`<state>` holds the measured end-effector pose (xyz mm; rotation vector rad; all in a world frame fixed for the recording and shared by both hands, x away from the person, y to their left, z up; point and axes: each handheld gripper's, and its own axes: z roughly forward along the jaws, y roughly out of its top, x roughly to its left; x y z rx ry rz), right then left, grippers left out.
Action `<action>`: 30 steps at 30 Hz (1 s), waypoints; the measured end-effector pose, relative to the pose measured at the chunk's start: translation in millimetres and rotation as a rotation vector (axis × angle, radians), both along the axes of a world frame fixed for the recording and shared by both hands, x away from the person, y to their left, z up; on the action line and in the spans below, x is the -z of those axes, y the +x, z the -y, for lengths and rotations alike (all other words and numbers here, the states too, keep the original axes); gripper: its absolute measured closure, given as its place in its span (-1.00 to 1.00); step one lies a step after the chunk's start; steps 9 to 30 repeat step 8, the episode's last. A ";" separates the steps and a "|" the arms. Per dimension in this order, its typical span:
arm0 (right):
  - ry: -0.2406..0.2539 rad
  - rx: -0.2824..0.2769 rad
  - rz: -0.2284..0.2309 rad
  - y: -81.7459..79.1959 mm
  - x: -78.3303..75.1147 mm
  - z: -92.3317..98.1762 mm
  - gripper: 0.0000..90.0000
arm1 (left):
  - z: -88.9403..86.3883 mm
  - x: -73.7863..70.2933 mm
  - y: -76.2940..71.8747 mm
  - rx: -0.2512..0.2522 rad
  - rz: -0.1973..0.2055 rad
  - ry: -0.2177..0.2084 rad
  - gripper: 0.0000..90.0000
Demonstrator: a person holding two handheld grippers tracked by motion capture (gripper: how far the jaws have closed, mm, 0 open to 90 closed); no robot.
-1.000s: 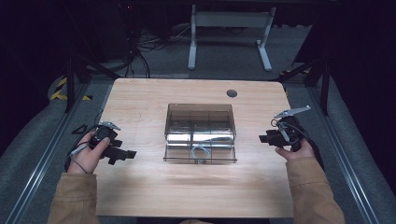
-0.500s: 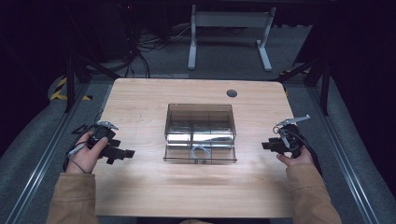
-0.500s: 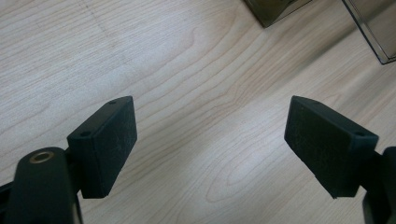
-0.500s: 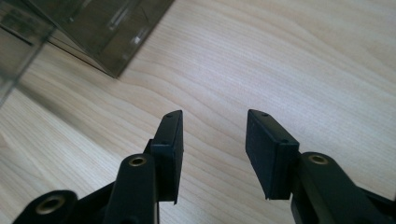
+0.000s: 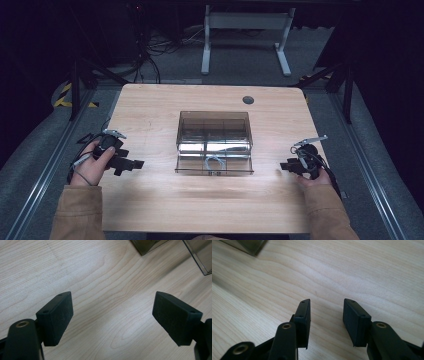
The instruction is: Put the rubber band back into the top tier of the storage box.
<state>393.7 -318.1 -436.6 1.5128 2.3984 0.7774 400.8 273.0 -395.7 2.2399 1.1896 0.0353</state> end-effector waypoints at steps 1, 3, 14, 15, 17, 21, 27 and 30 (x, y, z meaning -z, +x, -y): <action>-0.004 -0.004 0.000 -0.6 1.5 -0.7 0.31 | 0.2 0.3 0.1 -0.002 0.000 0.000 -0.60; -0.003 -0.007 0.010 -3.3 3.7 -2.5 0.31 | 0.3 0.8 0.3 -0.004 -0.003 0.001 -0.60; -0.017 0.000 0.039 -6.3 2.9 -3.3 0.29 | 0.2 -0.1 1.0 -0.008 0.005 -0.007 -0.61; -0.017 0.000 0.039 -6.3 2.9 -3.3 0.29 | 0.2 -0.1 1.0 -0.008 0.005 -0.007 -0.61; -0.017 0.000 0.039 -6.3 2.9 -3.3 0.29 | 0.2 -0.1 1.0 -0.008 0.005 -0.007 -0.61; -0.017 0.000 0.039 -6.3 2.9 -3.3 0.29 | 0.2 -0.1 1.0 -0.008 0.005 -0.007 -0.61; -0.017 0.000 0.039 -6.3 2.9 -3.3 0.29 | 0.2 -0.1 1.0 -0.008 0.005 -0.007 -0.61; -0.017 0.000 0.039 -6.3 2.9 -3.3 0.29 | 0.2 -0.1 1.0 -0.008 0.005 -0.007 -0.61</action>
